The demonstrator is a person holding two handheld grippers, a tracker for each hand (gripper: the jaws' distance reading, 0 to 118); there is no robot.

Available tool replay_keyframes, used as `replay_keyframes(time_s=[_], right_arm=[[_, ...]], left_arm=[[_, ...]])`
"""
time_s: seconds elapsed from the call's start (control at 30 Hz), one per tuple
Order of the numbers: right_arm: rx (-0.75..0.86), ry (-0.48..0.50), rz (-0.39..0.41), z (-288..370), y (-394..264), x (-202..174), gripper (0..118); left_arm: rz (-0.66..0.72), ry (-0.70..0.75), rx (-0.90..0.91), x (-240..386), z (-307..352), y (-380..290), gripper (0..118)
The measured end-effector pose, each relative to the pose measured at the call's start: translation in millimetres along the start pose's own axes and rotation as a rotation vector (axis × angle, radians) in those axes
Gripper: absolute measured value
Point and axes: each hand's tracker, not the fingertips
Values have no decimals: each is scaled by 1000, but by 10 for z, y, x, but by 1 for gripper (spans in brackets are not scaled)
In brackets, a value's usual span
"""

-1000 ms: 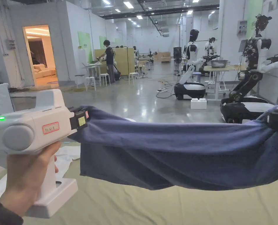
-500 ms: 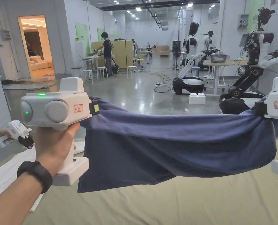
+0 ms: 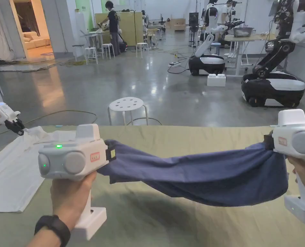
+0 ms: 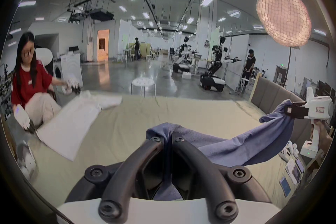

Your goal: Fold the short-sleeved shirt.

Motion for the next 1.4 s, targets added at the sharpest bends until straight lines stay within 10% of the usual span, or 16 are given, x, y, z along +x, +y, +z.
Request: replay_keyframes(time_s=[0.3, 0.67, 0.73, 0.8, 0.83, 1.1, 1.27, 1.37, 1.4], right_arm=[[-214, 129, -112, 191, -2404, 88, 3], [-318, 168, -137, 1835, -3430, 472, 4], [-355, 181, -136, 1938, -3561, 458, 31], [-394, 140, -69, 2002, -3655, 422, 84], [-378, 138, -63, 2038, -3666, 422, 86], [-37, 112, -55, 2715, -2855, 343, 85], [130, 148, -114, 3099, -2571, 211, 74], [170, 137, -127, 3177, -2568, 145, 2], [171, 139, -122, 3192, -2560, 136, 1]], left_arm=[[125, -63, -216, -323, 475, -2053, 2], [100, -93, -322, -455, 2232, -2921, 2], [37, -98, -343, -397, 2291, -3035, 23], [34, -57, -379, -411, 2249, -3091, 80], [46, -48, -375, -403, 2244, -3065, 93], [-111, 23, 53, -34, 2804, -2165, 94], [-75, 27, 241, 180, 3194, -1866, 82], [-64, 33, 276, 245, 3316, -1808, 5], [-57, 38, 283, 253, 3347, -1800, 0]])
